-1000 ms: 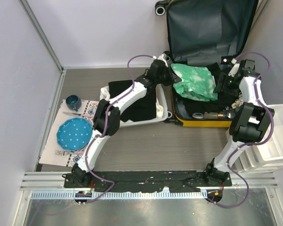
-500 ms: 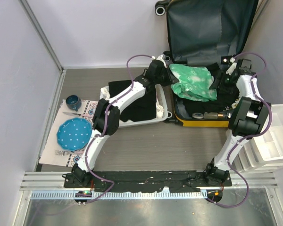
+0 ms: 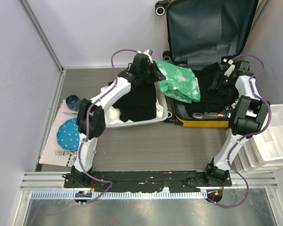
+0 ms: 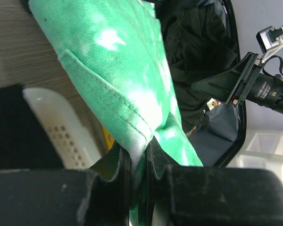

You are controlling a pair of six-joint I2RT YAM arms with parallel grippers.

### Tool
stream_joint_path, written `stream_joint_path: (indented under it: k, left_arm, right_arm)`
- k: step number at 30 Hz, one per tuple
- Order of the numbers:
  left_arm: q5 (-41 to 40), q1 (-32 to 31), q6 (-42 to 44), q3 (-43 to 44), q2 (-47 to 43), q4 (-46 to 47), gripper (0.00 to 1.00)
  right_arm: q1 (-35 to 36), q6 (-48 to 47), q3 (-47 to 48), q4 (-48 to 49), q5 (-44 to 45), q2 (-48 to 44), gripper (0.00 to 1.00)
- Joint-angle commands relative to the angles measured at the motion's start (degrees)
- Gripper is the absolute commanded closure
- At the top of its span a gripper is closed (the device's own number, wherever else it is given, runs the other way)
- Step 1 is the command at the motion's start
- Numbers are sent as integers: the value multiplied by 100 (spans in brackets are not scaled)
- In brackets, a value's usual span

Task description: Open, take out, and arrange the luggage

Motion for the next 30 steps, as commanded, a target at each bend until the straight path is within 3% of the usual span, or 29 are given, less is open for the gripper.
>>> stream_joint_path:
  k: [1,13,17,23,27,30]
  left_arm:
    - [294,205,468,-600,-1369,136,100]
    - [822,451,1268,-2008,-2838,-93,100]
    - [830,1011,1294,-2360,-3286,-198,100]
    - [856,1926,1628,-3835,-3963,170,100]
    - [849,1963,2278,-4950,-4088,197,100]
    - [726,1989,2647,-5217,-3921,189,100]
  right_arm:
    - [15,-46,143,84,-225,-461,32]
    - [279,50,47,-4,-490,-716,32]
    - [402,59,56,-30,-498,-716,32]
    - [613,-55,266,-144,-498,-690,32]
    - [657,-117,442,-197,-586,-637,32]
    - [666,-134,565,-232,-604,-576,32]
